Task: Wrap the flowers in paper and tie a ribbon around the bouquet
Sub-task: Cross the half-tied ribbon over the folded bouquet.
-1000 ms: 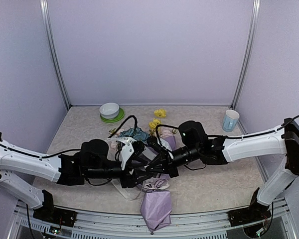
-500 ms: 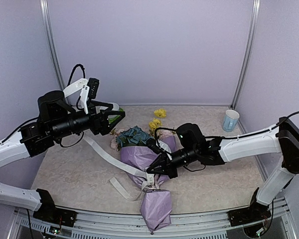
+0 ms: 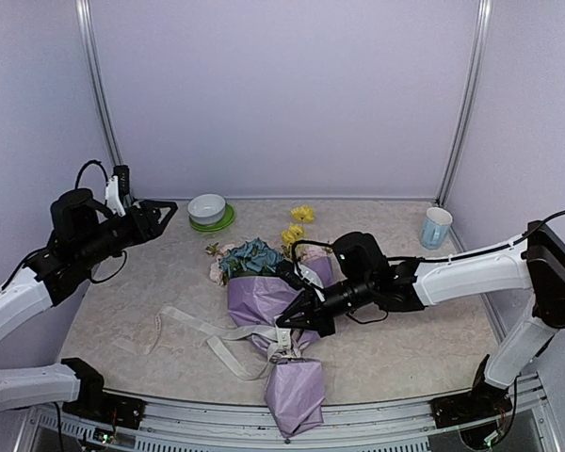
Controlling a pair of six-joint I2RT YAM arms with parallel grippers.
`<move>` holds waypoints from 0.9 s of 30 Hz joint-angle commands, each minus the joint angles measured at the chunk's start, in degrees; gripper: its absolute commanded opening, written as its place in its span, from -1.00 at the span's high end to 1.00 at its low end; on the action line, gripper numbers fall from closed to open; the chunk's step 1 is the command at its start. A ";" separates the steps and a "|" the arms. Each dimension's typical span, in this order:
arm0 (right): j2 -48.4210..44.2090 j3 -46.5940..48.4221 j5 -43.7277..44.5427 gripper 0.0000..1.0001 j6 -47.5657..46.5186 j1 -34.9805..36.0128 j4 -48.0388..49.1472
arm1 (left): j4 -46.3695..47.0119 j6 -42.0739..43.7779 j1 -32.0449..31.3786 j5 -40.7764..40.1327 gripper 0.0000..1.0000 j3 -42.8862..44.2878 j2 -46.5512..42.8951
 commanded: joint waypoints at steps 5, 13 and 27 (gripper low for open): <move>-1.09 1.82 -1.08 1.00 0.95 -0.10 -0.45 | -8.52 0.68 -6.52 4.13 -0.37 -8.73 12.23; -0.67 1.94 -2.37 1.00 1.28 -0.05 -0.17 | -18.88 -8.99 -8.09 -20.41 -0.74 -13.50 6.97; -1.11 1.83 -3.00 1.00 1.75 -0.11 -0.20 | -13.28 -13.70 -6.06 -18.91 0.18 -20.47 18.69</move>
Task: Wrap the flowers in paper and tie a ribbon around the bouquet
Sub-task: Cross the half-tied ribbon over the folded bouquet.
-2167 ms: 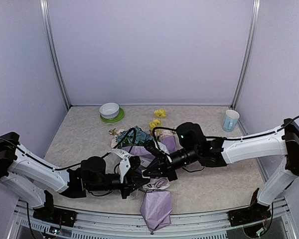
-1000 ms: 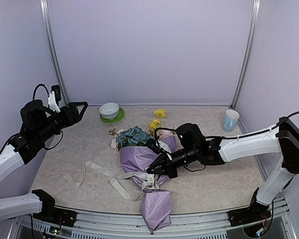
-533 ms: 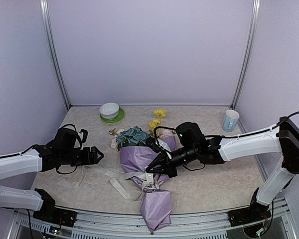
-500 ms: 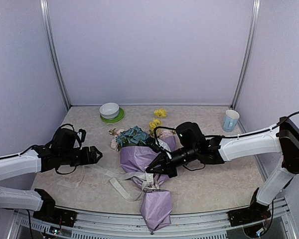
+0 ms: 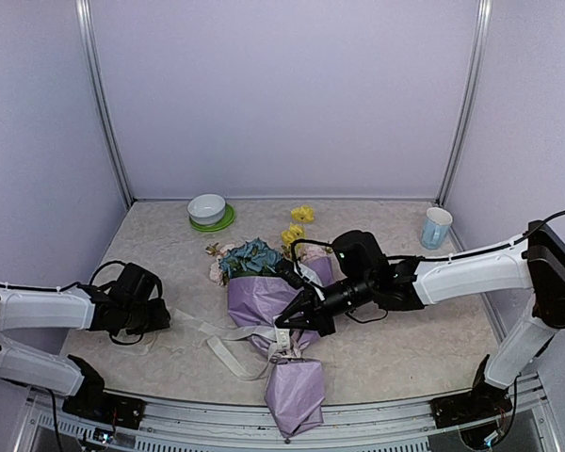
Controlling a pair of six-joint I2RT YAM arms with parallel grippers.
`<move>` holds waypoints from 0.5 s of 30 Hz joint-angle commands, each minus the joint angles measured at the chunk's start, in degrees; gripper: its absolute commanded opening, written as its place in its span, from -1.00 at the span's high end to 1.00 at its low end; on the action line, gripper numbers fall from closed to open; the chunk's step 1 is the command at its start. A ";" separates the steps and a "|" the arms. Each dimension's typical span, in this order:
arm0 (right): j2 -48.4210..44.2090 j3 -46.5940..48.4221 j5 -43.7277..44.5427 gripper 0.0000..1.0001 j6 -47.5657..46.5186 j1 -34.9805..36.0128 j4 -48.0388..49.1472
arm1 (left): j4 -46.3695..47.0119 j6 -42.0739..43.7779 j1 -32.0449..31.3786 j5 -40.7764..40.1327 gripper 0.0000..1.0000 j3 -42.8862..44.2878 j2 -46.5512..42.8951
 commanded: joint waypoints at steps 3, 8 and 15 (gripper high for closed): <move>-1.73 0.90 -0.97 1.00 0.62 -0.10 0.31 | 1.95 -0.56 0.38 2.84 0.89 -2.88 -1.28; -2.07 1.92 0.81 1.00 2.02 -0.22 -0.43 | 5.72 5.40 -4.95 7.63 1.00 -0.28 -9.66; -2.16 3.40 1.48 1.00 7.15 -2.11 0.75 | 12.91 22.69 -28.56 16.36 1.00 6.46 -20.27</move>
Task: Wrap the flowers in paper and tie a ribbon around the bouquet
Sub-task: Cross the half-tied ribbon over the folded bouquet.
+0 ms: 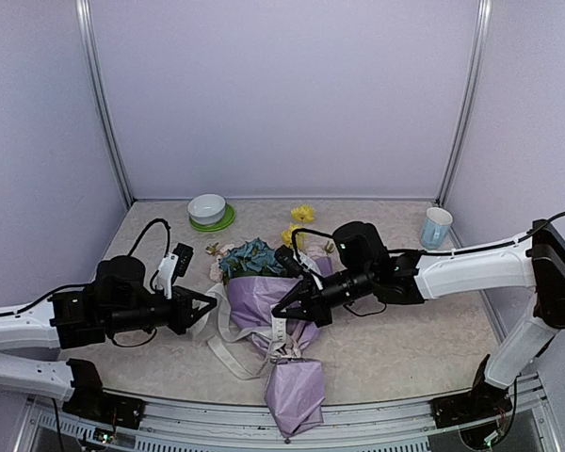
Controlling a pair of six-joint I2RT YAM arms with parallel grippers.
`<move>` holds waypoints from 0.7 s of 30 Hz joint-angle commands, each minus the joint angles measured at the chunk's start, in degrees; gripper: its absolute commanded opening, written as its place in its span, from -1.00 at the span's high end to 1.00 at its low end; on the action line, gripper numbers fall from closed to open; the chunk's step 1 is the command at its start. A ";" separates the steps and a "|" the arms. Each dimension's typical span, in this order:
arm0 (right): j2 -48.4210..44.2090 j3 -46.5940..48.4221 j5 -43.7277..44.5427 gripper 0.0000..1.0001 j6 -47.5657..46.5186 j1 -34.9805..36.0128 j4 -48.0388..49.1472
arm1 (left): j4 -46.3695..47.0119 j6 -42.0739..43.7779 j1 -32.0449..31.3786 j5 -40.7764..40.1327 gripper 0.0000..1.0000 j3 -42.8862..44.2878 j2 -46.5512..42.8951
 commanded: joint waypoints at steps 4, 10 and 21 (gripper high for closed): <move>-1.40 2.12 -0.12 1.00 4.73 -2.18 1.71 | 8.50 15.03 -15.65 13.74 1.00 7.23 2.83; -0.30 3.10 1.12 1.00 7.37 -4.28 0.97 | 2.05 27.30 -28.37 17.12 1.00 26.45 20.21; -0.46 2.32 0.13 1.00 7.06 -4.89 1.87 | -1.71 43.06 -32.39 22.14 1.00 56.76 48.45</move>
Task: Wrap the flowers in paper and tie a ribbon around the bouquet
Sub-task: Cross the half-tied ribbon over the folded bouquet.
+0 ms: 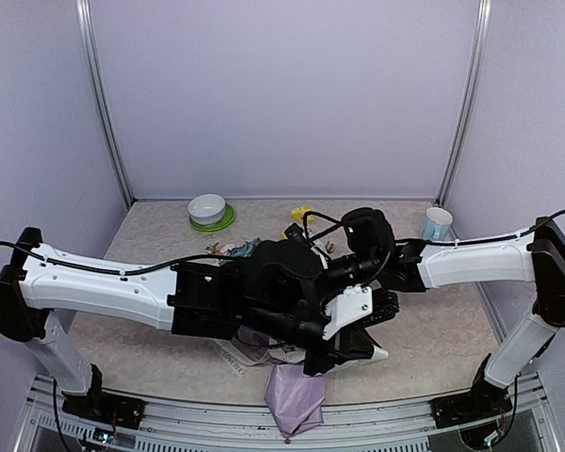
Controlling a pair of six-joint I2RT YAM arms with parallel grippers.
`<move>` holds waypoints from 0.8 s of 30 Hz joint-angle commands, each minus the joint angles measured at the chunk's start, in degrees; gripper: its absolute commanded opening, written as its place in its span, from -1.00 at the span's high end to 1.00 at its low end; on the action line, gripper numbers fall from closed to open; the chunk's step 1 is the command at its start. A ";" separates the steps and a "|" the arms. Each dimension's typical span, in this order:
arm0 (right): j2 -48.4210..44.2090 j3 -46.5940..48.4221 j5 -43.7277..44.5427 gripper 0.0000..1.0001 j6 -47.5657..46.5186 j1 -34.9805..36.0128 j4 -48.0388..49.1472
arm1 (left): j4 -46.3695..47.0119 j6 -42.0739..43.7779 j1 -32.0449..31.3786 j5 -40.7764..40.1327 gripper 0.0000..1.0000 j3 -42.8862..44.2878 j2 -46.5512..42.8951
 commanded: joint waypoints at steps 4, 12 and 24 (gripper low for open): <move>-0.76 0.88 -0.07 1.00 -1.66 -0.26 -1.52 | 3.16 7.42 -1.99 1.63 1.00 9.83 9.03; -0.98 0.82 -1.48 1.00 -3.08 -0.24 -2.10 | 7.95 8.16 -2.08 -9.92 -0.13 7.77 11.93; -1.48 1.31 -0.22 1.00 -4.92 -0.28 -4.54 | 7.31 11.21 -2.10 -19.26 -0.98 4.16 10.33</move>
